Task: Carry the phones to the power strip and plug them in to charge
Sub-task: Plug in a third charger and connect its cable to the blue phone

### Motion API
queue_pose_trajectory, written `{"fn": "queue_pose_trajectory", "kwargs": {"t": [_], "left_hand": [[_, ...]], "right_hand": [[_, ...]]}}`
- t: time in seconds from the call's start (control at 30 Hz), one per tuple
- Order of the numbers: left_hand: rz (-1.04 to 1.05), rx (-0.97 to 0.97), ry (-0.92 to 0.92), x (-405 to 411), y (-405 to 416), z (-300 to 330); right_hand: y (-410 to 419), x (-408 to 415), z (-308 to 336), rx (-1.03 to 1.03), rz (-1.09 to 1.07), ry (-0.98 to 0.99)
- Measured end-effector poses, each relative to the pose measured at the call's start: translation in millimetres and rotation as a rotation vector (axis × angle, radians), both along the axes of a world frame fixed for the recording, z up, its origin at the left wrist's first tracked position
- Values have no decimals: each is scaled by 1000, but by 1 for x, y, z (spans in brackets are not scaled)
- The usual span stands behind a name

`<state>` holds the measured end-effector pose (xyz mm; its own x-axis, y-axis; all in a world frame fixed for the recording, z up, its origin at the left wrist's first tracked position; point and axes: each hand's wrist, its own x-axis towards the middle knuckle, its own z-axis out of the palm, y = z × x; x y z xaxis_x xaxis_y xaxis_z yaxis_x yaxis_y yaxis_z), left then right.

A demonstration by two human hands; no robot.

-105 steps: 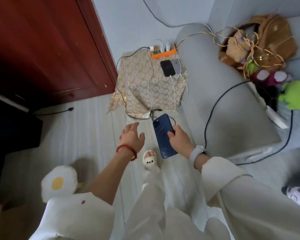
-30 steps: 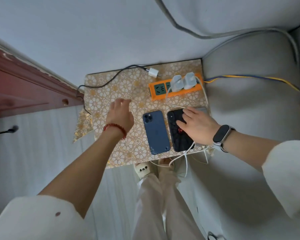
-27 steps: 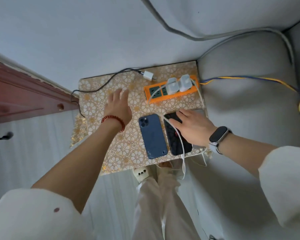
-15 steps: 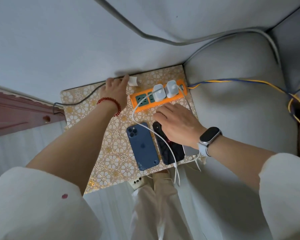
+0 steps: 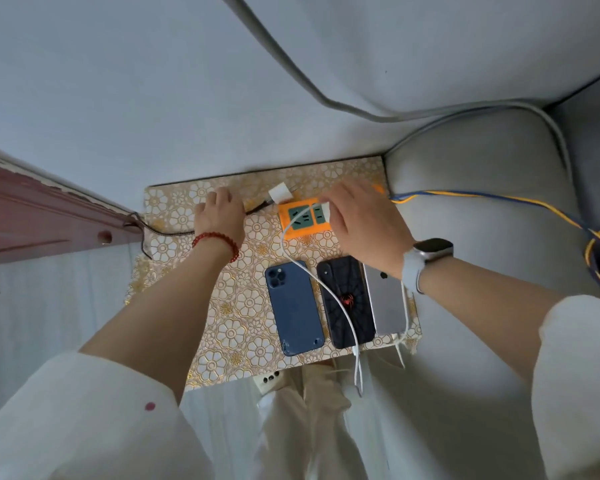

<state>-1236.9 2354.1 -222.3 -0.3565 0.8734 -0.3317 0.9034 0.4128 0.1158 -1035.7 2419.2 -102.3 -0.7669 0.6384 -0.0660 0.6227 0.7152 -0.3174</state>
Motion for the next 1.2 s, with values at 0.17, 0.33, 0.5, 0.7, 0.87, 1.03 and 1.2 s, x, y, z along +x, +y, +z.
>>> {"fn": "queue_pose_trajectory", "kwargs": {"t": [0.17,0.33,0.5,0.7,0.87,1.03,1.2], "left_hand": [[97,-50,-160,-2,-12,1],[209,15,-237,8,-20,11],[322,360,-395,12,-36,54],[294,550,-471,31,-44,98],[319,587,-458,46,-35,107],[339,592,-417,50,-28,108],[402,450,-398,41,-44,95]], "right_hand": [[14,-19,-5,-154,-133,15],[21,-27,-9,-311,-61,-183],[31,-34,-9,-337,135,-263],[27,-46,-14,-539,242,-189],[35,-41,-11,-535,260,-149],[52,-39,-8,-438,290,-176],[69,-30,-21,-524,153,-119]]}}
